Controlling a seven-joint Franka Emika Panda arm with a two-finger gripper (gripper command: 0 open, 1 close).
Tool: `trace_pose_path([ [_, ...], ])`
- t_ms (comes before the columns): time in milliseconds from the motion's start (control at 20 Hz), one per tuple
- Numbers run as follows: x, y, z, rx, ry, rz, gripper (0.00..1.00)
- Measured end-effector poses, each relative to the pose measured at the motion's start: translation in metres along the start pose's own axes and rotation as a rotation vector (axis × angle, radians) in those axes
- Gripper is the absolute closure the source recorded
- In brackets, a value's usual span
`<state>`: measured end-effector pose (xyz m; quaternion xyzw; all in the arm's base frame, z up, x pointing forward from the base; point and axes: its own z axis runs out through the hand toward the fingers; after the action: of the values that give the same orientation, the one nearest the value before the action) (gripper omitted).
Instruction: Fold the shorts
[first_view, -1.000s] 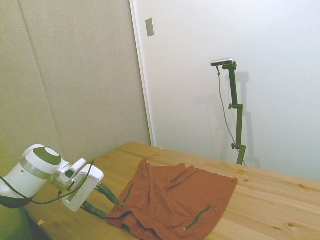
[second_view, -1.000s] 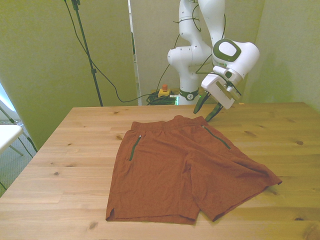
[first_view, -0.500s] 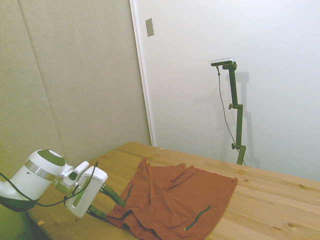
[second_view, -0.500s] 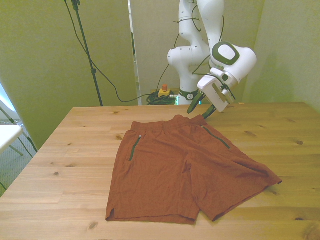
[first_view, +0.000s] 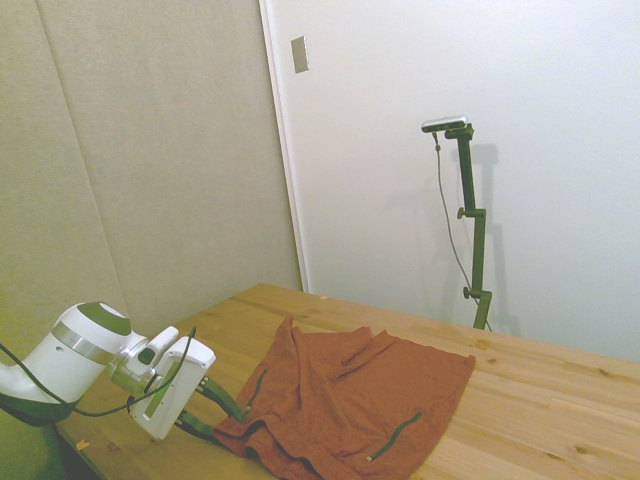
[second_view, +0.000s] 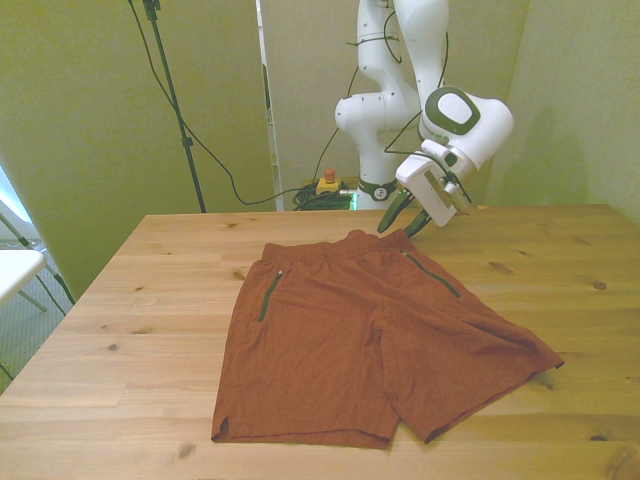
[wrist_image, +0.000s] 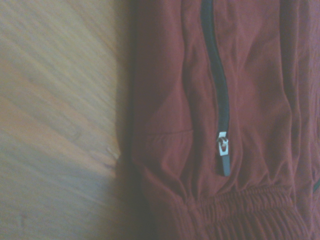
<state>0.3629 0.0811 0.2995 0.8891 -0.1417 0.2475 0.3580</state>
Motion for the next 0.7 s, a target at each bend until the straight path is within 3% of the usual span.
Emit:
trace_pose_path([
  [700,-0.0044,-0.0087,-0.0056,0.025,0.005,-0.005,1.00],
])
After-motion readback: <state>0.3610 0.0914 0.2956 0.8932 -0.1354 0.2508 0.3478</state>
